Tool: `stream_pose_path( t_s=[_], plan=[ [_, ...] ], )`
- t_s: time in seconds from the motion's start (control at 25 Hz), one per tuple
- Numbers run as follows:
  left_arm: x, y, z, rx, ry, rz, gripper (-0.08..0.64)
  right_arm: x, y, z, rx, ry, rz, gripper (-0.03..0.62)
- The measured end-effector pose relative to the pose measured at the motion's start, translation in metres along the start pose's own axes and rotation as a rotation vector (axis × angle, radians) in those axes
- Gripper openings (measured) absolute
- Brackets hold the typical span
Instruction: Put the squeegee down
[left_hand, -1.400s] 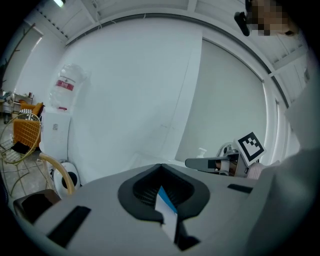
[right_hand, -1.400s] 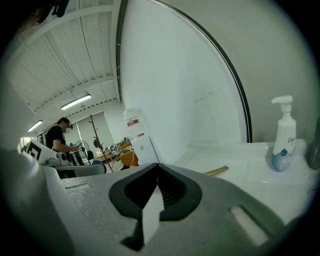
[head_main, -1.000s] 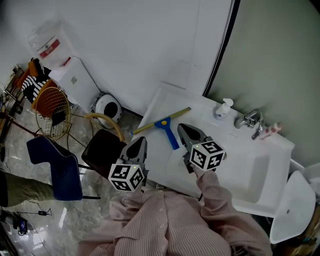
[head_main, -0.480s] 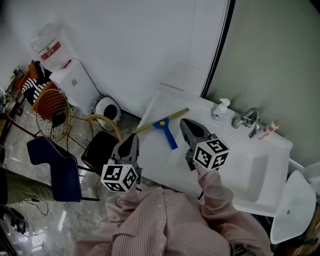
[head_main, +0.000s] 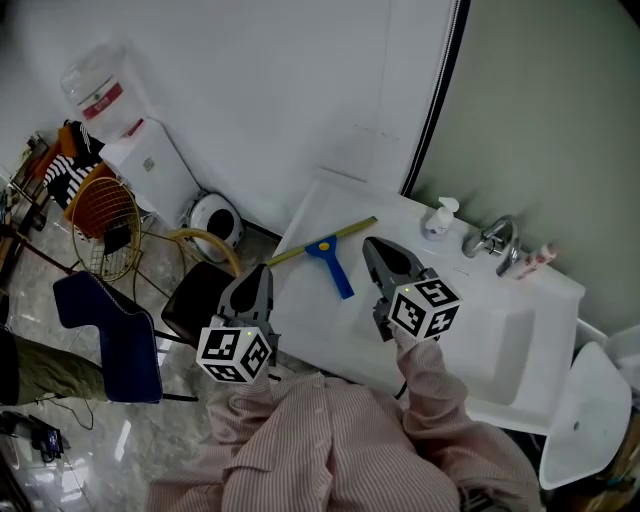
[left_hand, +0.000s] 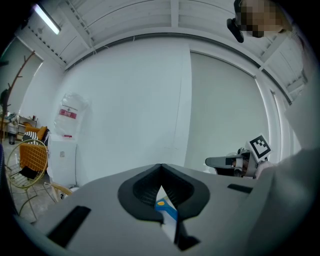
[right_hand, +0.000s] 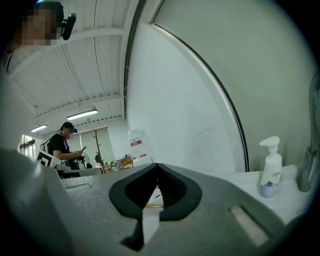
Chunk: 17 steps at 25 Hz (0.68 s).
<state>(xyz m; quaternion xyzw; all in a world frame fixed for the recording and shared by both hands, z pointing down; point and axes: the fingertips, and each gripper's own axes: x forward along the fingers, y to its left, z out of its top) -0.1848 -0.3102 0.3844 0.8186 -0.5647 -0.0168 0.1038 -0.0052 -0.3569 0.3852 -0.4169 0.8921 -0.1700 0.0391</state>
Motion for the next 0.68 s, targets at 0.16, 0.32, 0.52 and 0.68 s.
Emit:
stream_pose_path(
  t_s=[0.16,0.32,0.52,0.68],
  plan=[
    [0.001,-0.001,0.0,0.004,-0.003,0.002,0.002,-0.001,-0.005,-0.003,0.002,0.004,-0.004,0.005],
    [0.001,0.002,0.0,0.011,-0.002,0.006,0.002,-0.003,-0.009,-0.006,-0.006,0.01,-0.014,0.005],
    [0.001,0.005,0.001,0.015,0.004,0.011,0.002,-0.003,-0.013,-0.007,-0.014,0.02,-0.026,0.005],
    [0.003,0.005,-0.002,0.016,0.01,0.012,0.002,-0.002,-0.017,-0.01,-0.006,0.023,-0.027,0.005]
  ],
)
